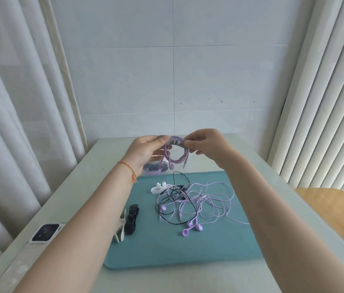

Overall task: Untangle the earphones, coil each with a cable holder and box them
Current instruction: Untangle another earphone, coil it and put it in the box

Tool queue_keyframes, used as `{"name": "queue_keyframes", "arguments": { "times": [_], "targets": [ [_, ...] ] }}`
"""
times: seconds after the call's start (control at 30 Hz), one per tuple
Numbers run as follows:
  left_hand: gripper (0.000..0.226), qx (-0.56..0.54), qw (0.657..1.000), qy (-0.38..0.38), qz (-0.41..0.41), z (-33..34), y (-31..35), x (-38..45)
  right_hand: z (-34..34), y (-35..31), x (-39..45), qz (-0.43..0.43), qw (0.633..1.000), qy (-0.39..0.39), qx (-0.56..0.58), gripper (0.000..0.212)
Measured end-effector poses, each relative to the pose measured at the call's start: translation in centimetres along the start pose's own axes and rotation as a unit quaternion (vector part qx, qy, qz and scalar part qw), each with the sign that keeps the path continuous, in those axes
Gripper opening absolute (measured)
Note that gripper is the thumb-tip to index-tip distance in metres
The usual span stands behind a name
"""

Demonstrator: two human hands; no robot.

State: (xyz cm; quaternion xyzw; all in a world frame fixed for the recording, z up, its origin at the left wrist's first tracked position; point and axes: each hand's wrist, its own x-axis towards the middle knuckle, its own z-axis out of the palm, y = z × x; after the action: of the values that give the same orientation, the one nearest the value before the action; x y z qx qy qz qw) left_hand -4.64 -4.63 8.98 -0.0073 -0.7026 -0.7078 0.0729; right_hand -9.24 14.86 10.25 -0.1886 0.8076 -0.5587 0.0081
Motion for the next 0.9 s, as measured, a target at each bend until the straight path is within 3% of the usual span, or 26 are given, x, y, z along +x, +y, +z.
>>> {"name": "queue_keyframes", "arguments": {
  "times": [0.2,0.37,0.5,0.63,0.77,0.9],
  "targets": [
    [0.014,0.131,0.976,0.177,0.006,-3.6,-2.8,5.1,1.2,-0.1,5.0,-0.004,0.995,0.07,-0.066,0.012],
    [0.029,0.344,0.929,0.135,0.034,-5.7,-5.6,9.6,2.8,1.2,11.2,-0.01,0.982,0.131,-0.139,0.013],
    [0.039,0.425,0.897,0.113,0.052,-5.6,-7.2,12.5,4.1,3.7,14.5,0.027,0.977,0.068,-0.199,0.012],
    [0.048,0.36,0.921,0.14,0.042,-5.8,-8.1,13.2,3.8,4.8,15.8,0.074,0.979,-0.035,-0.189,0.013],
    [0.043,0.382,0.917,0.105,0.052,-5.8,-9.0,13.9,4.1,5.4,16.1,0.114,0.921,-0.149,-0.341,0.028],
    [0.038,0.504,0.861,0.03,0.061,-5.1,-9.9,14.4,6.1,4.7,16.0,0.113,0.82,-0.223,-0.515,0.042]
  ]
}}
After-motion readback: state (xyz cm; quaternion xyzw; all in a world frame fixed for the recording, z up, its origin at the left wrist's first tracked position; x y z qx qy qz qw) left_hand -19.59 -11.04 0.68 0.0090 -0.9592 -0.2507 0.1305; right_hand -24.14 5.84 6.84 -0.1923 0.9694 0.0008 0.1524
